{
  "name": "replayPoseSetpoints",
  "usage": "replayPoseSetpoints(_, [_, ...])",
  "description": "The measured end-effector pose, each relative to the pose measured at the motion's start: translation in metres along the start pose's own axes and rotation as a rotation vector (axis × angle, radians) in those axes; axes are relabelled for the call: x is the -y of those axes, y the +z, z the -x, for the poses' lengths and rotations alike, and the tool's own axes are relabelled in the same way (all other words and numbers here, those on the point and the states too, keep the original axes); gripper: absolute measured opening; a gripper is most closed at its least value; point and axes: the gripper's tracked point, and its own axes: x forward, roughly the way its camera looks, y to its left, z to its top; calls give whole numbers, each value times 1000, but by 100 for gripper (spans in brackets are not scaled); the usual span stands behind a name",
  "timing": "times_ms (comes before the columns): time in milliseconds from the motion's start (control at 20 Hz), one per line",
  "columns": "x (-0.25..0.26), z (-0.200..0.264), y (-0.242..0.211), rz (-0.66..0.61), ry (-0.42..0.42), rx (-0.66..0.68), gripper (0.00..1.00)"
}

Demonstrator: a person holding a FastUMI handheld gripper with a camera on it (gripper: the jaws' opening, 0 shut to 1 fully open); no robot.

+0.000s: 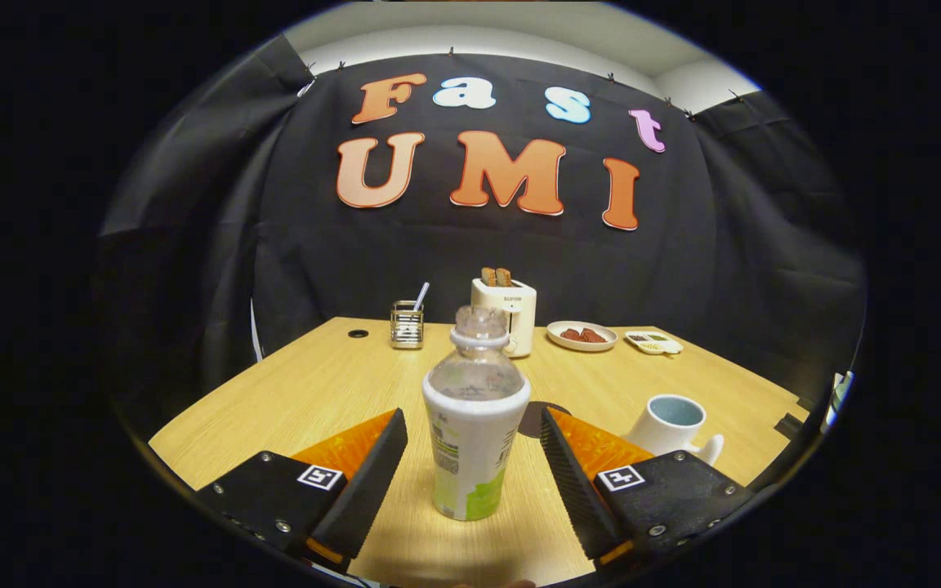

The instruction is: Take the bottle from table, then pour the juice into the cup, finally place the bottle on the coaster

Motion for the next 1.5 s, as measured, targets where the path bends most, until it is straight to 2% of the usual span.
replayPoseSetpoints(400, [-8, -25, -36, 18, 14, -76, 97])
replayPoseSetpoints(600, [-8, -31, -41, 21, 14, -72, 84])
replayPoseSetpoints(650, [-14, -35, -41, 18, 41, -62, 73])
replayPoseSetpoints(700, [-18, -31, -39, 9, 70, -61, 67])
replayPoseSetpoints(900, [-21, -30, -39, -9, 96, -71, 59])
replayPoseSetpoints(1000, [-26, -30, -34, -62, 129, -62, 58])
replayPoseSetpoints(1250, [-28, -29, -11, -292, 220, -24, 57])
replayPoseSetpoints(1500, [-16, -35, 6, -535, 234, 4, 57])
